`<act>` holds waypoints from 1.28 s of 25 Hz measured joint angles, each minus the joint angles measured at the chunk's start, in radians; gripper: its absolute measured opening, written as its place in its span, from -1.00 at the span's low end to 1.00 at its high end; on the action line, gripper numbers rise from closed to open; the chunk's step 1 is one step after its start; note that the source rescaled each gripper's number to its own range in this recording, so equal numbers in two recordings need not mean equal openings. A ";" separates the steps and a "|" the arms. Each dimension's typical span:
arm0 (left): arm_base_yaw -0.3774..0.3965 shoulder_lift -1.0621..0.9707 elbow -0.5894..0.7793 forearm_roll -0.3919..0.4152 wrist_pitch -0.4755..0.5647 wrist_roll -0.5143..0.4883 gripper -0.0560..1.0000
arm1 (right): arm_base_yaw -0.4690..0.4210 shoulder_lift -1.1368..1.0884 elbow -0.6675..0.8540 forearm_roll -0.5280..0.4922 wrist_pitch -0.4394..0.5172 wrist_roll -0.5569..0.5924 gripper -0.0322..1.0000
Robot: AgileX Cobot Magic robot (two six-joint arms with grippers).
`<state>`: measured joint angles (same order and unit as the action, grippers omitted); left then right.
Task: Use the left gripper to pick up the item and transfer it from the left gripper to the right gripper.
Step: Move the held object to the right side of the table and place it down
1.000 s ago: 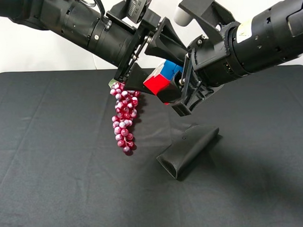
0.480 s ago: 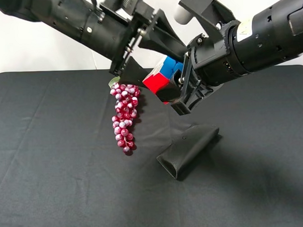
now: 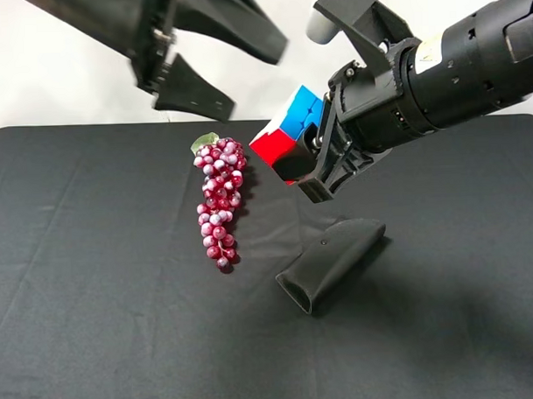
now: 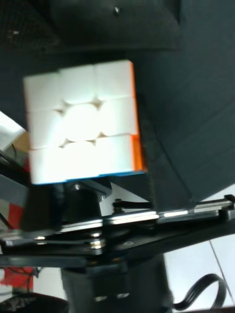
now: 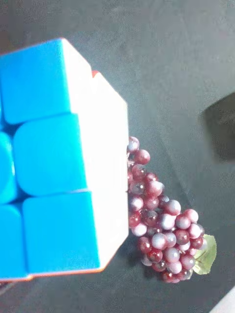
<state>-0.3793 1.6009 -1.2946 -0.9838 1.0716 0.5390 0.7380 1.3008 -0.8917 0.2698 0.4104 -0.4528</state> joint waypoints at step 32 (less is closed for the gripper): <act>0.025 -0.851 0.264 0.984 0.024 -0.469 1.00 | 0.000 0.000 0.000 0.013 -0.004 0.000 -0.94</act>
<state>-0.3542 0.7501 -1.0304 0.0000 1.0958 0.0703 0.7380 1.3008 -0.8917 0.2831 0.4067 -0.4528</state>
